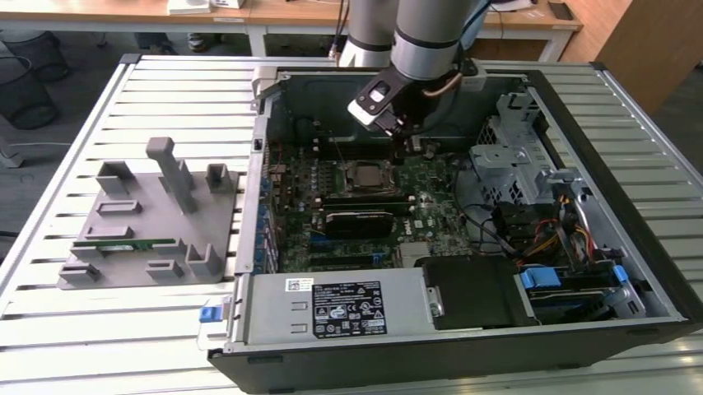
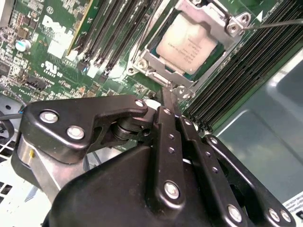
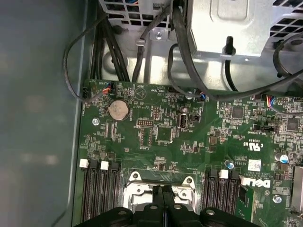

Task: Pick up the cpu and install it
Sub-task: 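Close the cpu cover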

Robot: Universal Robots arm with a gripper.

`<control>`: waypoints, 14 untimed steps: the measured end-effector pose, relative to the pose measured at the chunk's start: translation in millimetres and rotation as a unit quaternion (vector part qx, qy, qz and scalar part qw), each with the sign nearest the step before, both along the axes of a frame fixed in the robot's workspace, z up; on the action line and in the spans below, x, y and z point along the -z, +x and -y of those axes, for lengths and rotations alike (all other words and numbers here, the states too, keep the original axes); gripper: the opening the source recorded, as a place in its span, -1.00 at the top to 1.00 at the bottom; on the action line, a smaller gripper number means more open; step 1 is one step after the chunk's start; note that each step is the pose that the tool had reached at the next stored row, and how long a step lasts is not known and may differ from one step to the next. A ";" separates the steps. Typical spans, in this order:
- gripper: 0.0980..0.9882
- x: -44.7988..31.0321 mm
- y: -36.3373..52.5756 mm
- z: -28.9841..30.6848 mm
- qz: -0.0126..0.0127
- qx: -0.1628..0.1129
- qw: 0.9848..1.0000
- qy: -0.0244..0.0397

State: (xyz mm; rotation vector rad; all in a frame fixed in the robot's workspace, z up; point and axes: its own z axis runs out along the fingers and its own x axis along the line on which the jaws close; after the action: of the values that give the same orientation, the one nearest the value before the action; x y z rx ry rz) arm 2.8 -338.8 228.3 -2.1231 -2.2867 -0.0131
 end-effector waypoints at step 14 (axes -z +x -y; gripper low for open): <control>0.98 4.1 -30.0 0.0 0.000 0.000 1.000 0.000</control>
State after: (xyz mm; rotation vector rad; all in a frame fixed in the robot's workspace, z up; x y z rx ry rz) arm -27.2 -338.8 224.2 -2.1231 -2.2867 -0.0129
